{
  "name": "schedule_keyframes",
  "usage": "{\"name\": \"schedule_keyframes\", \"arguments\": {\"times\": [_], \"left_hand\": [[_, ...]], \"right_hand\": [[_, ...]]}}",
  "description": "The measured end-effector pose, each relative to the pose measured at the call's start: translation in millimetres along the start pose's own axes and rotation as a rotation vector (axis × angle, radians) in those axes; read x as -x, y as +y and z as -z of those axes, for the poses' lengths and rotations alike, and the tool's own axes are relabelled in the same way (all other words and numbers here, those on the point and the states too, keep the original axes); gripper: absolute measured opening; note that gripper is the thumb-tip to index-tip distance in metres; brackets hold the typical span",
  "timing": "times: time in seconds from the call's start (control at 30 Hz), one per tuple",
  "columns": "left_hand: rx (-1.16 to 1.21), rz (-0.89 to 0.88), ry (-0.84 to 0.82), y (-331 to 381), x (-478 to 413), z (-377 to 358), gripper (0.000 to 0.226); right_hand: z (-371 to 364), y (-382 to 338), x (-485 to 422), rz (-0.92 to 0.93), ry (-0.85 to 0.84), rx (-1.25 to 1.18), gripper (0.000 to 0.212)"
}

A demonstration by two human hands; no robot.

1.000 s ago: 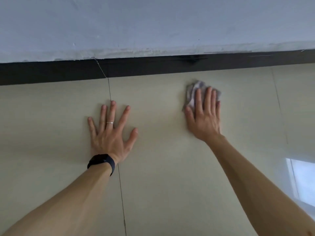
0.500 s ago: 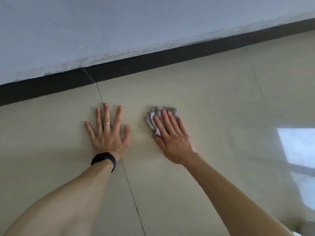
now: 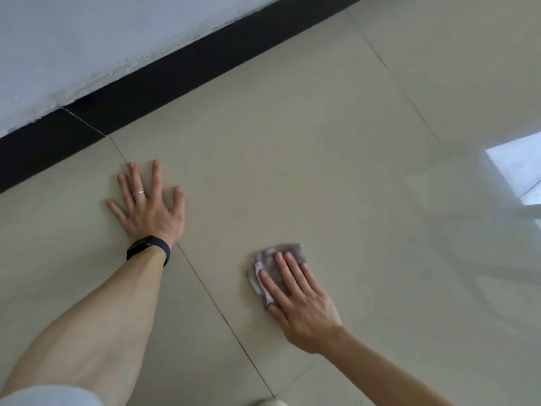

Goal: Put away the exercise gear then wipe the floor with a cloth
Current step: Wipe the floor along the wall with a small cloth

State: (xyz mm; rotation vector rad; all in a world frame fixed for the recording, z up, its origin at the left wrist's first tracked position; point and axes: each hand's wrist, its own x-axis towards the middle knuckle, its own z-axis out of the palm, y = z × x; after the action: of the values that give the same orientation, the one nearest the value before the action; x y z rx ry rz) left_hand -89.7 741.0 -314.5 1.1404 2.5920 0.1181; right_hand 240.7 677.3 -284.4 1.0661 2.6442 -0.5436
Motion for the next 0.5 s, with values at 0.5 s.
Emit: {"name": "schedule_keyframes", "arguments": {"times": [0.5], "left_hand": [[-0.075, -0.254, -0.106, 36, 197, -43, 0.063]], "right_hand": [[-4, 99, 21, -0.662, 0.235, -0.201, 0.071]]}}
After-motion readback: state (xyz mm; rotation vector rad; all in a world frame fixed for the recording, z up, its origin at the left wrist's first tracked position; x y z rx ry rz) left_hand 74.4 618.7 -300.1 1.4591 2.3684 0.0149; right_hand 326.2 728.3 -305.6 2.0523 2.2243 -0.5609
